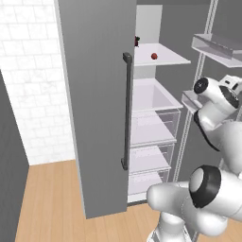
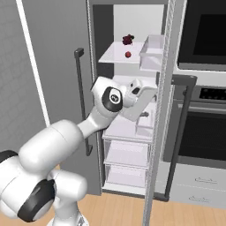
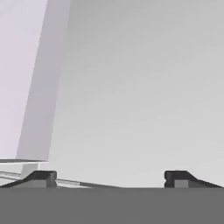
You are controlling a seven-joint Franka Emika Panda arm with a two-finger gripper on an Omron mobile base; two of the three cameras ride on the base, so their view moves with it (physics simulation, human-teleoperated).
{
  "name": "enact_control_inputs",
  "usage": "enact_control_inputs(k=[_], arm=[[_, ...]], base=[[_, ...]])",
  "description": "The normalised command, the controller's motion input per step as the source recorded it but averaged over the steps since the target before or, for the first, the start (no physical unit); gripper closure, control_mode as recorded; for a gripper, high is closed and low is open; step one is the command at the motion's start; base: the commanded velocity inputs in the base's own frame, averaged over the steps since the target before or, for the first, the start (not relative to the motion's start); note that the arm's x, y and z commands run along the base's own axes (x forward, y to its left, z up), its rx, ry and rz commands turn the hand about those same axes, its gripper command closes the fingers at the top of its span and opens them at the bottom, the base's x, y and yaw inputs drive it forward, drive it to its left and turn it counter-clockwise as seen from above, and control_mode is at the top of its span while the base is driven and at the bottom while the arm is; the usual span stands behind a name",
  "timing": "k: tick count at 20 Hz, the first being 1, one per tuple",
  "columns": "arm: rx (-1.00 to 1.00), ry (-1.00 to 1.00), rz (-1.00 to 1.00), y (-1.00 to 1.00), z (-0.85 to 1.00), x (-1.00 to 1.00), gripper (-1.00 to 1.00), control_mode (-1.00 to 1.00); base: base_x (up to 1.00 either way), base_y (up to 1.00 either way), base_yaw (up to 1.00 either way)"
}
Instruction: Take the strawberry from the fridge and place it on top of the pancake, located on the dining counter.
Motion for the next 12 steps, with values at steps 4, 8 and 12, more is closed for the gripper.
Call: enact_control_inputs(k=[4,8,12], arm=[[0.10,-0.02,0.02,-0.32,0.00,-0.07,-1.00,-1.00],[0.08,-0.20,0.11,0.22,0.01,-0.44,-1.00,-1.00],[0.02,-0.19,0.03,0.86,0.15,-0.32,-1.00,-1.00]], base=[[0.00,0.00,0.00],[0.00,0.00,0.00],[0.00,0.00,0.00]])
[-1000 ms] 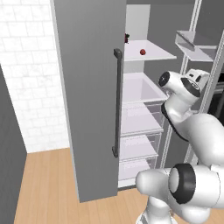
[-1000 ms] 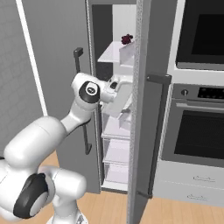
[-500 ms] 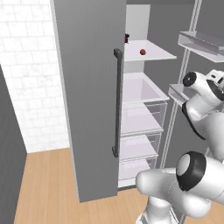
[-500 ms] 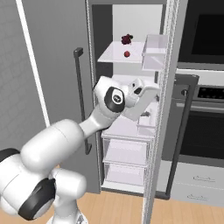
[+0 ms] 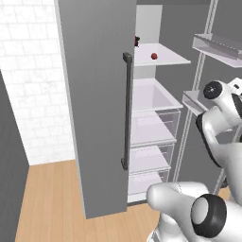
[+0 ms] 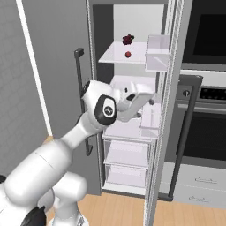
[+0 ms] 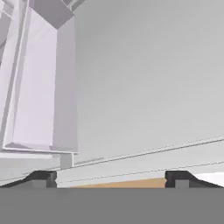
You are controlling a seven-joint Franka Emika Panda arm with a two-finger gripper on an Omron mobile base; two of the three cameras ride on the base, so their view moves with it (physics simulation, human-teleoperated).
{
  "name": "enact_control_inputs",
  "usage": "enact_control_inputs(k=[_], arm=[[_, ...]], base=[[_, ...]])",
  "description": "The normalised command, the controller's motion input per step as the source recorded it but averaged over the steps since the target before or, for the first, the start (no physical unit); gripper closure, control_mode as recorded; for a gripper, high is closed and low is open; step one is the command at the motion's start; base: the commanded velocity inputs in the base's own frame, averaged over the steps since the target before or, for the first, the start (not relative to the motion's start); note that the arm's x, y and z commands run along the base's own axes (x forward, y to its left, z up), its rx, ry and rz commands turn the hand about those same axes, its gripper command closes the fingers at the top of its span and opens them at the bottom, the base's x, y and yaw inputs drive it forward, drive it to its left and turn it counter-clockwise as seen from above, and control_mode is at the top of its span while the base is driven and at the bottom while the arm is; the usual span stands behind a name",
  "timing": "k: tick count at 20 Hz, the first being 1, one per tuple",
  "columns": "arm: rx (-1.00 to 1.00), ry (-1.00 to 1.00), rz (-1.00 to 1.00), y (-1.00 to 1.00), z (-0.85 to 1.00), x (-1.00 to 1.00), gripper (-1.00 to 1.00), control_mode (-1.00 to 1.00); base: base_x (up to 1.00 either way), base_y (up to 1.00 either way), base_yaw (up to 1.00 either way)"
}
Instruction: Take the strawberry from the fridge and place it on top of the pancake, located on the dining counter.
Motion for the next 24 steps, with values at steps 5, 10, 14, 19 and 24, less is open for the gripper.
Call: enact_control_inputs(k=[5,10,14,19,24], arm=[[0.22,0.00,0.00,1.00,0.00,-0.08,-1.00,-1.00],[0.52,0.13,0.00,1.00,0.00,-0.24,-1.00,-1.00],[0.61,0.18,0.00,0.89,-0.02,-0.31,-1.00,-1.00],[0.56,0.03,0.00,1.00,-0.30,-0.46,-1.00,-1.00],[0.24,-0.02,0.02,0.80,-0.26,-0.87,-1.00,-1.00]], base=[[0.00,0.00,0.00],[0.00,0.00,0.00],[0.00,0.00,0.00],[0.00,0.00,0.00],[0.00,0.00,0.00]])
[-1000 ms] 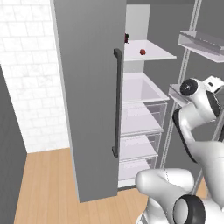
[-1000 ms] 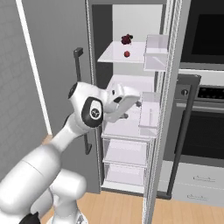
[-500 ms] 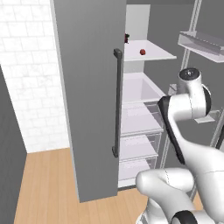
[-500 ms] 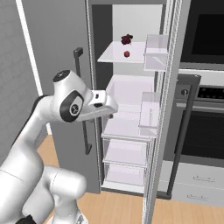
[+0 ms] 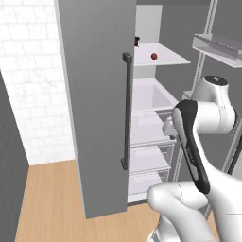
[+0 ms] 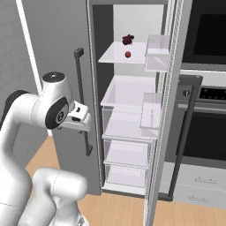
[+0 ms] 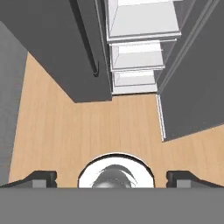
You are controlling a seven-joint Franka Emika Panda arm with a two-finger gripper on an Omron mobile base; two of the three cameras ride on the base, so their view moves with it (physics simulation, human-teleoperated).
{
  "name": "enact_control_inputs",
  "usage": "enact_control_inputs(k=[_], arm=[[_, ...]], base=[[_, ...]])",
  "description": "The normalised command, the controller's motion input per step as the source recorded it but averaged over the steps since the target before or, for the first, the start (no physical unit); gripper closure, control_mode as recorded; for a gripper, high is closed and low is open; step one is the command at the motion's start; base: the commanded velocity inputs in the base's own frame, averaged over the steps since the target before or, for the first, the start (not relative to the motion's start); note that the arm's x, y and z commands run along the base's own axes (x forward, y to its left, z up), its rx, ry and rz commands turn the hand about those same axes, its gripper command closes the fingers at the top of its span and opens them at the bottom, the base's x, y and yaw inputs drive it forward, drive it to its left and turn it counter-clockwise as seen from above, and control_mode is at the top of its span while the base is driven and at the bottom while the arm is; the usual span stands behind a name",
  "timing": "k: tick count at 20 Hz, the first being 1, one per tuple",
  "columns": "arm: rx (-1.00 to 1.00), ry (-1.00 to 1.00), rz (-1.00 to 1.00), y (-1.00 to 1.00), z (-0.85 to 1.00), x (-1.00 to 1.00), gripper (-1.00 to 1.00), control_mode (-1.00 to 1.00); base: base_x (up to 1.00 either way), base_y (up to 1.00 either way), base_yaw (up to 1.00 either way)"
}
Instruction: Take the strawberry from the fridge and place it on top of the pancake, located on the dining counter.
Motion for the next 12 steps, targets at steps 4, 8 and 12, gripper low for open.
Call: enact_control_inputs(k=[4,8,12], arm=[[0.06,-0.05,0.06,0.40,-0.33,-0.93,-1.00,-1.00],[-0.10,-0.03,-0.10,-0.01,-0.02,-0.15,-1.00,-1.00],[-0.08,0.00,-0.10,-0.18,-0.14,0.18,-1.00,-1.00]], base=[[0.00,0.00,0.00],[0.00,0.00,0.00],[0.00,0.00,0.00]])
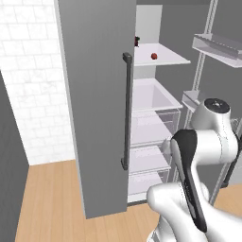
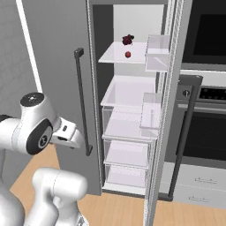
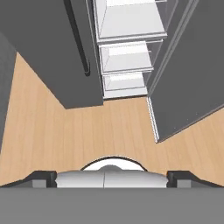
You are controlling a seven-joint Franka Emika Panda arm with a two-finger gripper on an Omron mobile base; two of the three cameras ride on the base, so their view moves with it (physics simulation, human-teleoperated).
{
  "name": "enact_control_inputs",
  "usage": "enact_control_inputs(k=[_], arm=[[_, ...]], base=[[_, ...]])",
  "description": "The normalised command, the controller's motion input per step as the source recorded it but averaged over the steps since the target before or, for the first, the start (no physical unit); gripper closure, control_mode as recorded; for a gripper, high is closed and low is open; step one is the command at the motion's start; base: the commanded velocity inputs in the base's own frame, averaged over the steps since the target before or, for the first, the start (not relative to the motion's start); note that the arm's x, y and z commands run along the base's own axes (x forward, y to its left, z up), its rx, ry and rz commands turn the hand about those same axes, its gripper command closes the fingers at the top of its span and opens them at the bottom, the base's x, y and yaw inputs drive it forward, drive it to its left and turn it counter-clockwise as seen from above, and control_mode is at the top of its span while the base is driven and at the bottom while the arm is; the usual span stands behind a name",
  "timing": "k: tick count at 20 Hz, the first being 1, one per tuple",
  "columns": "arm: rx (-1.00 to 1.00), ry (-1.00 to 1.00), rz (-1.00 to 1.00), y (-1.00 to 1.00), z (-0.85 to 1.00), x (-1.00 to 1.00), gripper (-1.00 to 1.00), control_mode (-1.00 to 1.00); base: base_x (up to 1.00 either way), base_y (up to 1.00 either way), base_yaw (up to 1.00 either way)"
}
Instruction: Take the strawberry from the fridge and place it on top of the pancake, located on the dining counter.
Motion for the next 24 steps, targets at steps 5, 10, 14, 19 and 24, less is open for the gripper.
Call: enact_control_inputs(k=[5,10,14,19,24], arm=[[-0.04,0.00,-0.05,-0.23,-0.17,0.20,-1.00,-1.00],[0.00,0.00,0.00,0.00,-0.02,0.00,-1.00,-1.00],[0.00,0.00,0.00,0.00,0.00,0.00,-1.00,-1.00],[0.00,0.00,0.00,0.00,0.00,0.00,-1.00,-1.00],[0.00,0.00,0.00,0.00,0.00,0.00,-1.00,1.00]], base=[[0.00,0.00,0.00],[0.00,0.00,0.00],[0.00,0.00,0.00],[0.00,0.00,0.00],[0.00,0.00,-0.01]])
